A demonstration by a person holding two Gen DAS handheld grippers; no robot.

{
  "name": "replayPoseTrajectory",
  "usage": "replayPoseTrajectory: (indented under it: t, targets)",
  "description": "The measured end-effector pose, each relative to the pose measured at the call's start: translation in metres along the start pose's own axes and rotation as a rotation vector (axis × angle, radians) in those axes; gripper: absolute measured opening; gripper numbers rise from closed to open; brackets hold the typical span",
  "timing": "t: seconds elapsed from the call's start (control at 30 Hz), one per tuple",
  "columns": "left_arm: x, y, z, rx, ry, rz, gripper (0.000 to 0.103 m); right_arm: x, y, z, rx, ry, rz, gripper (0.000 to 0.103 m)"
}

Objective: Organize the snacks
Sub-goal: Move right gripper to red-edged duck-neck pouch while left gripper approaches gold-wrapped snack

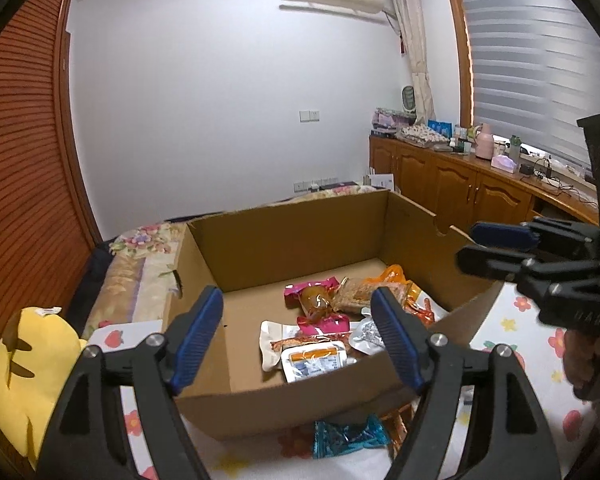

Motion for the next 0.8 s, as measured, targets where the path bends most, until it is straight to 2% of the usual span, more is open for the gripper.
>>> replayPoseTrajectory:
  t: [0.2, 0.37, 0.47, 0.63, 0.8]
  targets:
    - [-0.007, 0.034, -0.014, -0.027, -0.014, -0.012, 0.078, -0.011, 0.047, -0.015, -0.011, -0.011, -0.021, 0.054]
    - [-0.014, 0.044, -0.042, 0.012, -0.009, -0.035, 0.079, -0.024, 0.063, -0.052, 0.057, -0.014, -0.071, 0.055]
    - [-0.021, 0.042, -0.064, 0.051, -0.010, -0.034, 0.079, -0.033, 0.062, -0.070, 0.099, -0.032, -0.099, 0.055]
    - [-0.035, 0.037, -0.094, 0.117, 0.016, -0.063, 0.079, -0.044, 0.046, -0.096, 0.173, -0.125, -0.076, 0.055]
    - [-0.050, 0.040, -0.112, 0.147, -0.006, -0.078, 0.079, -0.043, 0.030, -0.111, 0.232, -0.150, -0.065, 0.055]
Point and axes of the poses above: each gripper's, at about its wrist camera, not at the fingertips, and y roughly against the way its jaws point, x to its left, z to its top, the point moved 3 cm from there along -y, roughly the way its jaws point, and after that the axes turned 2 degrees about -x, right-handed, at the moved point
